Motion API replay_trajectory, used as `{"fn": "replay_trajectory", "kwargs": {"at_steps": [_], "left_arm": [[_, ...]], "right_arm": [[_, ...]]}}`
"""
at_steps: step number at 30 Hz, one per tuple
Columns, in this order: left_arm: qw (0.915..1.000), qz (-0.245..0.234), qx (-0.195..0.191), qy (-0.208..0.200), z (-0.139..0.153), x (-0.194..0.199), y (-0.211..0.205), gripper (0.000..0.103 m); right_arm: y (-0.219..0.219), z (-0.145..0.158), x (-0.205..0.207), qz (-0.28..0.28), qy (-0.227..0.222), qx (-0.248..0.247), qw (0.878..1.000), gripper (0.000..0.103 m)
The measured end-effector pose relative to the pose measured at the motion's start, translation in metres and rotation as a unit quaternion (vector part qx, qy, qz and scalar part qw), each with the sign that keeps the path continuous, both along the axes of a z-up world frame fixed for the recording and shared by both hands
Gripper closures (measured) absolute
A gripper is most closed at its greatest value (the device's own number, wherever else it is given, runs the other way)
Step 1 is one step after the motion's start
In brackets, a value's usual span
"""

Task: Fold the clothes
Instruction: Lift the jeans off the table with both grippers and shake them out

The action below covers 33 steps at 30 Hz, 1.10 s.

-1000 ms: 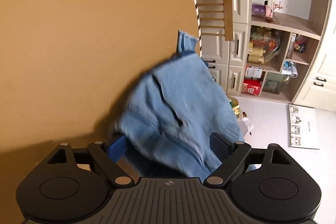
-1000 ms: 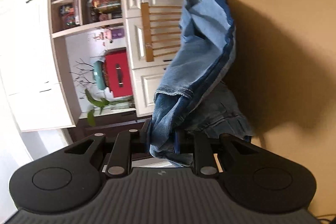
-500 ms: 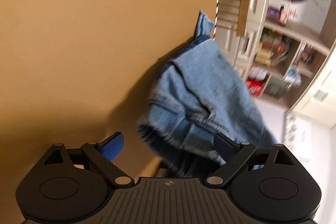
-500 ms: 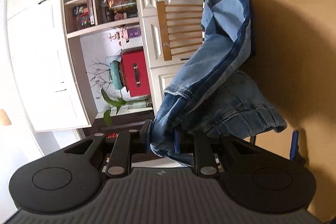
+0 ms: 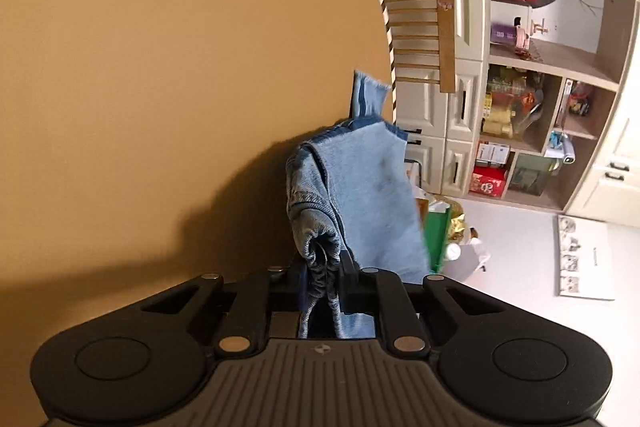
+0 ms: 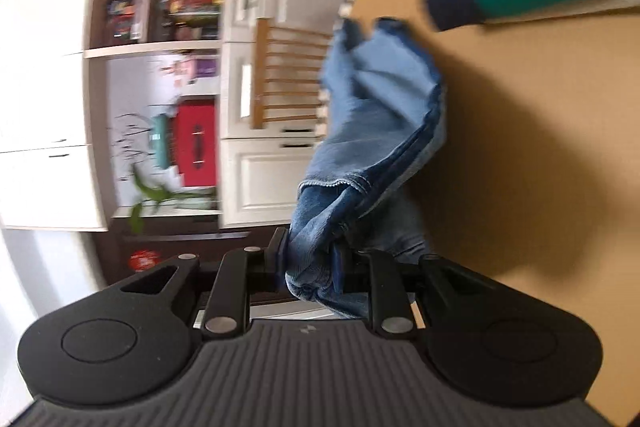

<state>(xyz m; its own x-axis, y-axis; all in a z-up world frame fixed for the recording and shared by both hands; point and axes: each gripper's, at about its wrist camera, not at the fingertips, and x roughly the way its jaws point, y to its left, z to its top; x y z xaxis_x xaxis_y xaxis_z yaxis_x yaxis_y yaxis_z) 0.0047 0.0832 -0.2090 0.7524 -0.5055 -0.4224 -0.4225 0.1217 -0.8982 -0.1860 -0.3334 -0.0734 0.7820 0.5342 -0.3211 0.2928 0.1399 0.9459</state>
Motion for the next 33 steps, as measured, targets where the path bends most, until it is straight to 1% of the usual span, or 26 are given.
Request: {"fn": "replay_trajectory", "kwargs": {"at_steps": [2,3,4,5,6,7,9,10,12,14,16,17,18,19,21,23,25,26,27,29,31,33], "left_arm": [[0.9998,-0.005,0.018,-0.006,0.012,0.004,0.002,0.09],[0.9994,-0.012,0.03,-0.013,0.02,0.002,0.001,0.09],[0.9986,-0.022,0.043,-0.019,0.029,-0.011,0.003,0.09],[0.9976,-0.032,0.056,-0.023,0.038,-0.012,-0.001,0.09],[0.9966,-0.044,0.064,-0.026,0.045,-0.012,-0.005,0.09],[0.9959,-0.054,0.067,-0.027,0.049,-0.023,-0.005,0.09],[0.9944,-0.066,0.076,-0.031,0.062,-0.031,-0.009,0.09],[0.9938,-0.072,0.078,-0.034,0.067,-0.031,-0.012,0.09],[0.9924,-0.083,0.082,-0.04,0.077,-0.03,-0.016,0.09],[0.9916,-0.091,0.081,-0.044,0.083,-0.032,-0.02,0.09],[0.9909,-0.1,0.076,-0.048,0.089,-0.039,-0.02,0.09],[0.9904,-0.104,0.075,-0.051,0.092,-0.038,-0.021,0.09],[0.99,-0.107,0.074,-0.055,0.095,-0.037,-0.022,0.09],[0.9895,-0.111,0.073,-0.058,0.099,-0.036,-0.024,0.09],[0.9887,-0.116,0.07,-0.063,0.104,-0.036,-0.025,0.09],[0.9886,-0.119,0.065,-0.066,0.106,-0.037,-0.024,0.09],[0.9894,-0.117,0.057,-0.065,0.107,-0.039,-0.021,0.09],[0.9899,-0.113,0.056,-0.064,0.107,-0.041,-0.019,0.09],[0.9905,-0.11,0.054,-0.063,0.107,-0.042,-0.016,0.09],[0.9913,-0.1,0.055,-0.065,0.108,-0.046,-0.006,0.09],[0.9903,-0.097,0.069,-0.072,0.112,-0.049,0.003,0.09],[0.9855,-0.104,0.11,-0.076,0.12,-0.051,0.01,0.09]], "right_arm": [[-0.003,-0.021,-0.007,-0.006,0.022,-0.023,0.999,0.075],[-0.003,-0.034,-0.011,-0.011,0.039,-0.034,0.999,0.068],[-0.002,-0.047,-0.014,-0.014,0.053,-0.039,0.998,0.064],[-0.002,-0.06,-0.017,-0.015,0.062,-0.04,0.997,0.058],[0.0,-0.072,-0.022,-0.018,0.07,-0.042,0.997,0.058],[0.002,-0.083,-0.027,-0.022,0.078,-0.044,0.996,0.058],[0.005,-0.101,-0.04,-0.035,0.09,-0.033,0.995,0.049],[0.007,-0.108,-0.046,-0.042,0.09,-0.024,0.995,0.049],[0.011,-0.116,-0.057,-0.049,0.082,-0.014,0.995,0.044],[0.016,-0.12,-0.065,-0.047,0.073,-0.017,0.996,0.039],[0.022,-0.124,-0.073,-0.045,0.056,-0.013,0.997,0.035],[0.026,-0.124,-0.075,-0.043,0.046,-0.014,0.998,0.031],[0.03,-0.121,-0.076,-0.039,0.035,-0.018,0.998,0.025],[0.035,-0.119,-0.075,-0.031,0.023,-0.026,0.999,0.022],[0.046,-0.116,-0.072,-0.009,-0.005,-0.05,0.999,0.011],[0.055,-0.115,-0.066,-0.002,-0.028,-0.062,0.998,0.009],[0.059,-0.112,-0.059,-0.01,-0.049,-0.065,0.997,0.014],[0.059,-0.108,-0.058,-0.017,-0.065,-0.068,0.995,0.042],[0.058,-0.102,-0.057,-0.018,-0.075,-0.08,0.994,0.073],[0.06,-0.086,-0.054,-0.003,-0.086,-0.097,0.992,0.076],[0.061,-0.067,-0.05,0.025,-0.089,-0.119,0.989,0.077],[0.062,-0.047,-0.042,0.044,-0.079,-0.151,0.984,0.077]]}}
